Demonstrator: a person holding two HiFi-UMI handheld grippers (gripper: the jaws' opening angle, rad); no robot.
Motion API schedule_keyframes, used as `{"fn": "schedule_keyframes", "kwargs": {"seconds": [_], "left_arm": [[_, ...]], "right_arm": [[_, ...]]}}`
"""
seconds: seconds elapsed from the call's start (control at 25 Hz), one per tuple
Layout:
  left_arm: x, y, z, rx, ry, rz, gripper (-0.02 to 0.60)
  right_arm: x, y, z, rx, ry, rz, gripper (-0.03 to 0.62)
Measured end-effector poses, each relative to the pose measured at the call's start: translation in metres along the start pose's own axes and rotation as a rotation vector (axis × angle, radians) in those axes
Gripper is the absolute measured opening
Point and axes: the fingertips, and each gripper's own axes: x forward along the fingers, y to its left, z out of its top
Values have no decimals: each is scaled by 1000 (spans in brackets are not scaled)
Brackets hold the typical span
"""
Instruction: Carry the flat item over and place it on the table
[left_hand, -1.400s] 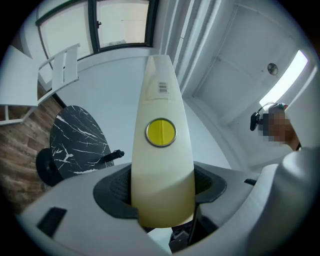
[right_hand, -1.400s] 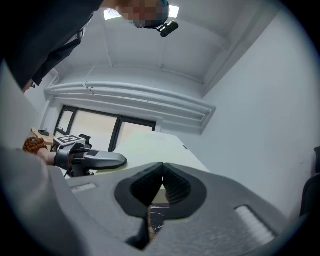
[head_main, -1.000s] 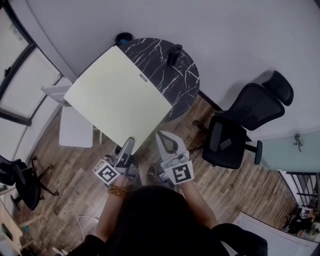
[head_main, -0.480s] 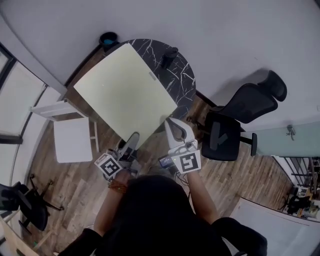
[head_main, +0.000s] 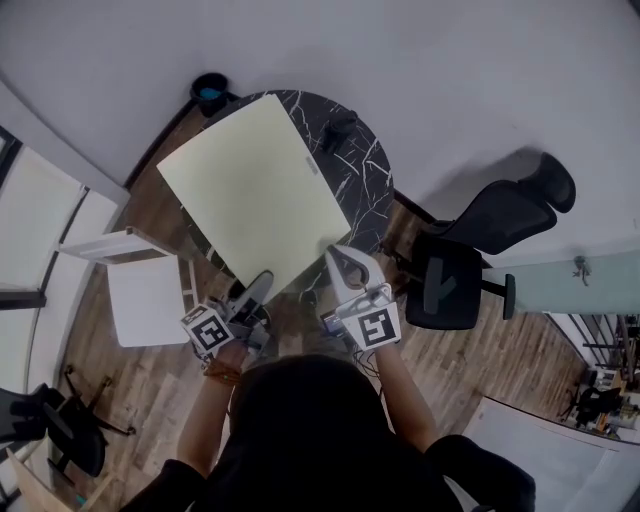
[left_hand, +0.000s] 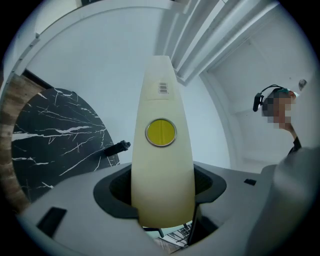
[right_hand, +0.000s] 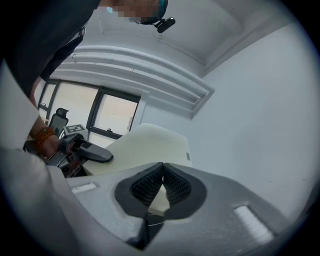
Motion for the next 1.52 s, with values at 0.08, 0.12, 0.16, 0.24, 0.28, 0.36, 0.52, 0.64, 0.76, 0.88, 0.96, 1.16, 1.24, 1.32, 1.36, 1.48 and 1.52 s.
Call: {"fn": "schedule_keyframes", "kwargs": {"seconds": [0.08, 0.12, 0.16, 0.24, 0.28, 0.36, 0.52, 0.64, 0.76, 0.88, 0.96, 1.16, 1.24, 1.32, 1.36, 1.48, 1.52], "left_arm": [[7, 7, 2, 22, 33, 1, 293], [10, 10, 3, 29, 45, 3, 293], [11, 12, 4, 32, 56, 5, 291], [12, 12, 4, 29, 77, 7, 291], [14, 13, 5, 26, 89, 4, 290], [20, 17, 11, 22, 116, 2, 284], [23, 32, 14, 12, 189, -27, 282], [24, 32, 19, -33, 236, -141, 284], [21, 36, 25, -52, 258, -198, 285], [18, 38, 30, -62, 289, -251, 285], [15, 39, 31, -58, 315, -287, 287], [8, 34, 29, -15, 336, -341, 291], [7, 32, 27, 1, 339, -356, 293], [5, 31, 25, 6, 338, -366, 295], [4, 31, 25, 4, 338, -373, 295], [1, 28, 22, -12, 348, -405, 295], [1, 27, 20, -12, 354, -415, 295]], "right_arm": [[10, -8, -6, 1, 13, 28, -2], [15, -12, -7, -3, 13, 43, -2], [18, -16, -8, -4, 11, 56, -2], [22, -24, -11, 13, 17, 78, -1], [24, -29, -13, 27, 22, 90, 0], [29, -42, -19, 51, 27, 123, 0], [37, -71, -50, 138, 62, 220, 91], [40, -86, -67, 258, 86, 297, 118], [41, -90, -68, 398, 61, 375, 182], [39, -87, -66, 528, 45, 473, 229], [37, -80, -62, 618, 49, 564, 235], [32, -64, -64, 706, 106, 733, 252], [30, -61, -67, 708, 130, 755, 267], [28, -58, -70, 710, 140, 764, 279], [27, -56, -70, 726, 140, 773, 282], [23, -47, -69, 813, 151, 842, 307], [20, -44, -69, 837, 158, 871, 317]]}}
